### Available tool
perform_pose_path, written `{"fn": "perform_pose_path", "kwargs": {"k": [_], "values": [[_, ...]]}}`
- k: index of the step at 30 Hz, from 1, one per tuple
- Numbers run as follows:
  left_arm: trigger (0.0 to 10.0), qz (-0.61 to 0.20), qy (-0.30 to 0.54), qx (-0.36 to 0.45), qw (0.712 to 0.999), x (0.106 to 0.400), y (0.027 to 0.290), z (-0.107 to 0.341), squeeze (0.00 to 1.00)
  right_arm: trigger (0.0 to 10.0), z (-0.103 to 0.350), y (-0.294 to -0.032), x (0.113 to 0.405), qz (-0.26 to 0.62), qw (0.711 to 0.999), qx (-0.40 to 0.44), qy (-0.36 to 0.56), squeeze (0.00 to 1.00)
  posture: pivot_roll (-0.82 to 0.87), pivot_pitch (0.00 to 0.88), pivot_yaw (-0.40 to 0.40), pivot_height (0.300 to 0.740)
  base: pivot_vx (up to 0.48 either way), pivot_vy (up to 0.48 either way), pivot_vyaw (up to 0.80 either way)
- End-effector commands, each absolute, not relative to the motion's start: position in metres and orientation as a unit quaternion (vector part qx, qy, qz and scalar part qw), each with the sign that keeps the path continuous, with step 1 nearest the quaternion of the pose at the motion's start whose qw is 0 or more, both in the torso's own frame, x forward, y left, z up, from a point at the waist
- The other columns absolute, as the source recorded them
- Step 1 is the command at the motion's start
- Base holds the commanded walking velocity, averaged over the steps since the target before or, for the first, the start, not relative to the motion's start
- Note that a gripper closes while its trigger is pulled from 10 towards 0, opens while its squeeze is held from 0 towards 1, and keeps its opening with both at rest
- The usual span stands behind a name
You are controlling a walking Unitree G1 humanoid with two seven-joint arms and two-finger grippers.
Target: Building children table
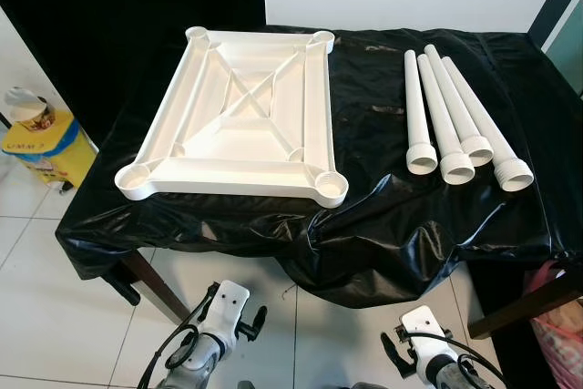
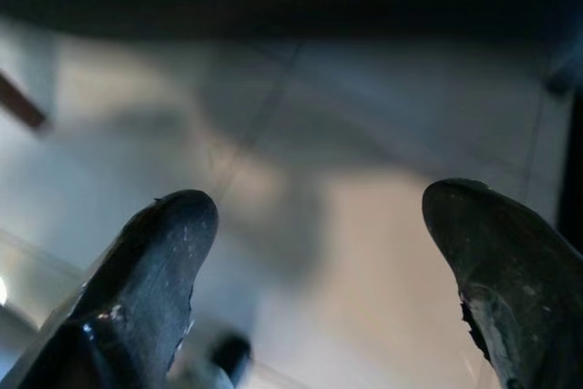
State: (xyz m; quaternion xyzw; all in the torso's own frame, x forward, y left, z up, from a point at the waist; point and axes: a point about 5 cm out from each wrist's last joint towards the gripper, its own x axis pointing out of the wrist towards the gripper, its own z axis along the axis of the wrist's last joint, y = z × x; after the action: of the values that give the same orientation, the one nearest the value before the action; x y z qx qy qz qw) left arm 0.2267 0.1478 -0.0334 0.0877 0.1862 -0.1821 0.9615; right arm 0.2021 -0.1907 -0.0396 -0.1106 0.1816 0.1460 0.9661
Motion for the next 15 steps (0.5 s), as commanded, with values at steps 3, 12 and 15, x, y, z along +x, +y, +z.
{"fn": "perform_pose_path", "kwargs": {"k": [3, 12, 15], "values": [[10.0, -0.379, 0.187, 0.044, 0.906, 0.211, 0.128, -0.033, 0.00, 10.0, -0.038, -0.186, 0.199, 0.161, 0.969, -0.091, 0.167, 0.00, -0.07, 0.092, -0.014, 0.740, 0.000, 0.000, 0.00], [10.0, -0.487, 0.168, 0.040, 0.856, 0.190, 0.116, -0.032, 0.00, 10.0, -0.032, -0.162, 0.190, 0.316, 0.937, -0.065, 0.136, 0.00, -0.06, 0.109, -0.016, 0.740, 0.000, 0.000, 0.00], [10.0, -0.505, 0.163, 0.043, 0.847, 0.187, 0.115, -0.030, 0.00, 10.0, -0.030, -0.158, 0.188, 0.348, 0.926, -0.059, 0.133, 0.00, -0.06, 0.110, -0.014, 0.740, 0.000, 0.000, 0.00]]}}
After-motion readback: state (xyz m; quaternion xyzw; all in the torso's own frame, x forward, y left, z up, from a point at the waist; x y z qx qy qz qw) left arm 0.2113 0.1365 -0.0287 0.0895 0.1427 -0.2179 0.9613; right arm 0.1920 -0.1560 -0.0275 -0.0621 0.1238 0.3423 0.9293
